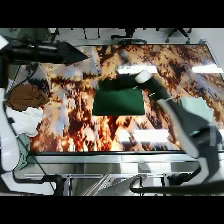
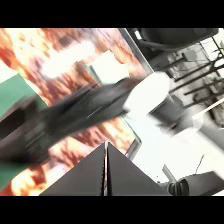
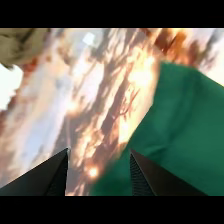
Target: Fold the shirts.
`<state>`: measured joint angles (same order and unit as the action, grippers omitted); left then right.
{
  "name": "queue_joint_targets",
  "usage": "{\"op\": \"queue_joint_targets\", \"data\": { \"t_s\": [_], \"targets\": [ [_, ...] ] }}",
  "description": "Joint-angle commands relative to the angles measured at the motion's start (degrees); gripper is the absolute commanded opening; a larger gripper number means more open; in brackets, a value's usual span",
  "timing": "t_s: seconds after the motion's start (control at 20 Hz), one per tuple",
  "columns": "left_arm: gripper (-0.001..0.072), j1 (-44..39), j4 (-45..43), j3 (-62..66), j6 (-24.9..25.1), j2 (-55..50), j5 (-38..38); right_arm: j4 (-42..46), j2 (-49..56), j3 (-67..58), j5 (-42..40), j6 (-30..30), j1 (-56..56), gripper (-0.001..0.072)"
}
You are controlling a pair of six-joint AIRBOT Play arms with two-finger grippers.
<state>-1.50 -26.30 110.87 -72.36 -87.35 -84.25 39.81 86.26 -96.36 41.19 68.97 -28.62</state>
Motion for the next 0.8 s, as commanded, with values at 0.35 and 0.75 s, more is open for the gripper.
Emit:
{"op": "queue_joint_targets", "data": {
  "t_s": [0.35,0.75],
  "targets": [
    [0.0013,5.33,0.90,-11.72,6.40,9.55,-1.70,5.92,-7.26,-0.07,8.87,0.15,4.96,0.0419],
    [0.0014,5.22,0.85,-11.69,6.40,9.53,-4.04,21.24,-9.14,5.14,33.44,13.73,29.75,0.0591]
  ]
}}
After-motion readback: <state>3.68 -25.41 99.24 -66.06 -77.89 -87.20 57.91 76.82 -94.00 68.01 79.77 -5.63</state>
